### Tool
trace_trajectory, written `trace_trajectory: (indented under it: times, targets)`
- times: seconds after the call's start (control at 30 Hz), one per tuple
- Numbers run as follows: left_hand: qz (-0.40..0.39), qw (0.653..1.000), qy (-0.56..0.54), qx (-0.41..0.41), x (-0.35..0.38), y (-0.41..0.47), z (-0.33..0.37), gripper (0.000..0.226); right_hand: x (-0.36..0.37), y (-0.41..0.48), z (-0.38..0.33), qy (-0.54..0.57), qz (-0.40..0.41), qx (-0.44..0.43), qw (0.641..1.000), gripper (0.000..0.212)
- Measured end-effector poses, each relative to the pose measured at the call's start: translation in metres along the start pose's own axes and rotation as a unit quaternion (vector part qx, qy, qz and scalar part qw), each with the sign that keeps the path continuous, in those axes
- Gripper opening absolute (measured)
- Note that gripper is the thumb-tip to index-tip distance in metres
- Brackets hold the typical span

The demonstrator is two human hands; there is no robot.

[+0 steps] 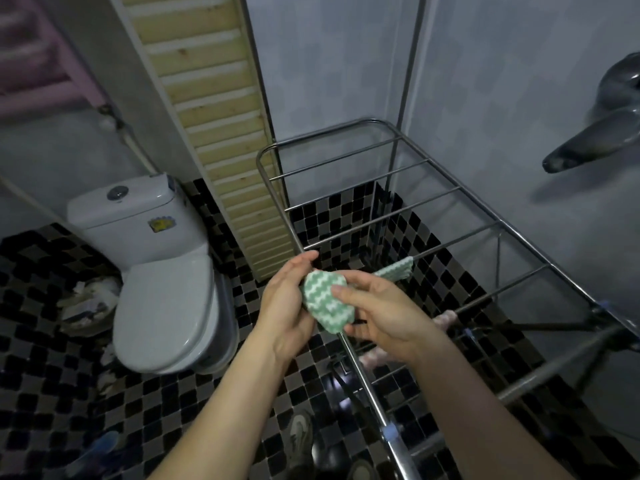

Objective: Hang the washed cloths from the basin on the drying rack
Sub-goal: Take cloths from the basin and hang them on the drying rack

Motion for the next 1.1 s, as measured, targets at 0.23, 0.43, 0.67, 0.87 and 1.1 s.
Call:
trace_trajectory:
  times: [0.23,0.43,0.67,0.87,1.1]
  targets:
    - [-0.150,0.984,0.096,-0.006,-0.025,0.022,0.039,0.031,0.004,0.040,-0.018,0.112,0.070,-0.041,0.990,0.026]
    - [-0.196,0.965,0.173,0.024,-0.044,0.046,0.072,0.047,0.011,0.070,-0.038,0.178,0.111,-0.055,0.976,0.021]
    - [-0.177,0.937,0.299,0.004,-0.047,0.071,0.096,0.033,0.006,0.098,-0.050,0.143,0.161,-0.078,0.973,0.024]
    - [-0.108,0.882,0.429,0.160,-0.022,0.085,0.125,0.008,-0.016,0.091,-0.070,-0.206,0.279,-0.034,0.937,0.017]
    - [-0.269,0.721,0.623,0.138,0.040,0.106,0.111,0.008,-0.003,0.085,-0.119,-0.363,0.020,-0.123,0.923,0.062]
Point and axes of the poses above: each hand's wrist, its own y-axis towards the middle knuckle, its own x-axis out of the palm, z = x × y, the point moved 6 cm from there along y, towards the middle knuckle, and after that the axes turned 10 degrees about -z, right-handed, at the moved point
